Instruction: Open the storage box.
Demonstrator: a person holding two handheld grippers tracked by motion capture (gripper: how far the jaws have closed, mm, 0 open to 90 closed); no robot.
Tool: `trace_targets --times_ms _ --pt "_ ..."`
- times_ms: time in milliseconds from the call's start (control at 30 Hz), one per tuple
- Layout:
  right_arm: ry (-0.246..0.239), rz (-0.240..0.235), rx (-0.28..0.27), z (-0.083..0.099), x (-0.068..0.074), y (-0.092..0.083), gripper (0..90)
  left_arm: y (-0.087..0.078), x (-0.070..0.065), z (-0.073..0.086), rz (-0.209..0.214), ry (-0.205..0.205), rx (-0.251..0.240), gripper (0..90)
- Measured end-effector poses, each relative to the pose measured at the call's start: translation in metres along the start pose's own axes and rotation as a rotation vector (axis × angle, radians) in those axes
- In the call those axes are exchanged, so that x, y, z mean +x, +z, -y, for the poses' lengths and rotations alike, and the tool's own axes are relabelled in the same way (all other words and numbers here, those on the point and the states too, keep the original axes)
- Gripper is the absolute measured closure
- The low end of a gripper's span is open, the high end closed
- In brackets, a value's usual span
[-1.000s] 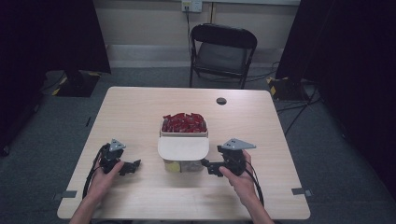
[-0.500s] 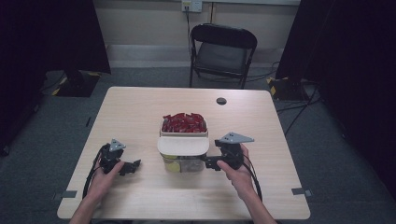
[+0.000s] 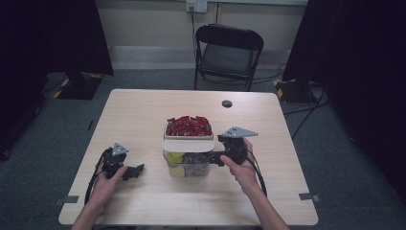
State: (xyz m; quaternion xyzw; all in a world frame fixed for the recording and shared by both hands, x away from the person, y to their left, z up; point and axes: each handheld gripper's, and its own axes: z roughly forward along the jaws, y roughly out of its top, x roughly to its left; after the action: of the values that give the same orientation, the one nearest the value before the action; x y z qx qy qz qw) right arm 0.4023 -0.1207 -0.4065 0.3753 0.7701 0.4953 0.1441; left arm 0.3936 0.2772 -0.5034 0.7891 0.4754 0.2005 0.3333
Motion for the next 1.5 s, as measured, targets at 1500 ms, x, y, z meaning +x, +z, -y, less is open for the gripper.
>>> trace_targets --times_ms 1500 --pt "0.075 0.056 -0.061 -0.012 -0.012 0.005 12.3 0.000 0.000 0.000 0.001 -0.004 -0.001 0.2"
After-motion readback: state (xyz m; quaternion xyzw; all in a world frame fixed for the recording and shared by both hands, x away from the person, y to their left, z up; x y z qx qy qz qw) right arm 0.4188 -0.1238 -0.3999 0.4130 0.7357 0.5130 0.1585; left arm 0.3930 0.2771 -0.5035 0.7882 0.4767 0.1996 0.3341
